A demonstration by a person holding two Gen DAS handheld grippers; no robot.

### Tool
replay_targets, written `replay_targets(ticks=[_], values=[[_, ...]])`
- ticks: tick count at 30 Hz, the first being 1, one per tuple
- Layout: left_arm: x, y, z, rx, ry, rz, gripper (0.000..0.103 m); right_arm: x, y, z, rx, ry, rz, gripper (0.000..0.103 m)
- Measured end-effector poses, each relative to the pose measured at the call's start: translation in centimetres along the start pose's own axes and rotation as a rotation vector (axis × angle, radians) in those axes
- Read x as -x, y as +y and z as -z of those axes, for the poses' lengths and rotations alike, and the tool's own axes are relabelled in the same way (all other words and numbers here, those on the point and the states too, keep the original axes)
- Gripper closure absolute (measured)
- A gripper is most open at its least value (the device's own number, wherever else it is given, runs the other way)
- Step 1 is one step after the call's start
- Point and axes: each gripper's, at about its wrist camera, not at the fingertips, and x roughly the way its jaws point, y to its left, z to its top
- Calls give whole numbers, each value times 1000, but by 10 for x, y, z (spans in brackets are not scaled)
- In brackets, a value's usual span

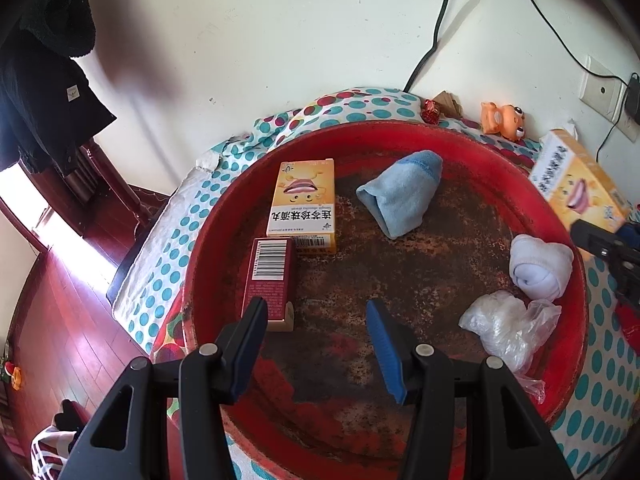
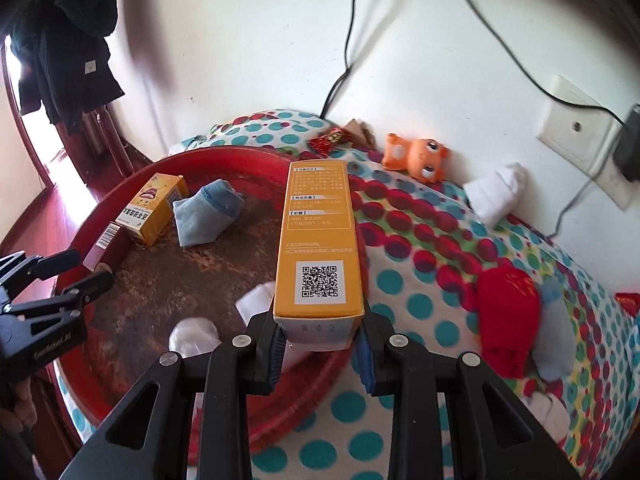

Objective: Organize objects
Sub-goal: 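Carry the orange QR-code box into the red tray and release it with the right gripper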

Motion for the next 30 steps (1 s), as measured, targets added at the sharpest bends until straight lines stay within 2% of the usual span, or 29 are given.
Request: replay_targets(ticks=[13, 24, 26, 27, 28, 30], values=[[-9, 18, 0, 61, 26, 14, 50, -67, 22, -37, 58, 103, 39, 75], [-14, 17, 1, 59, 38, 26, 50, -94, 26, -40, 46, 150, 45, 74], [-13, 15, 1, 55, 32, 30, 50, -94, 26, -39, 40, 149, 42, 67], [-12, 15, 0, 56, 24, 33, 50, -92, 26, -38, 34, 142, 41, 58], [-10, 14, 0, 54, 14, 39, 50, -88, 25, -37, 30, 131, 36, 55], [-7, 12, -1, 47, -4, 48, 50, -78, 23, -35, 19, 108, 28, 53]])
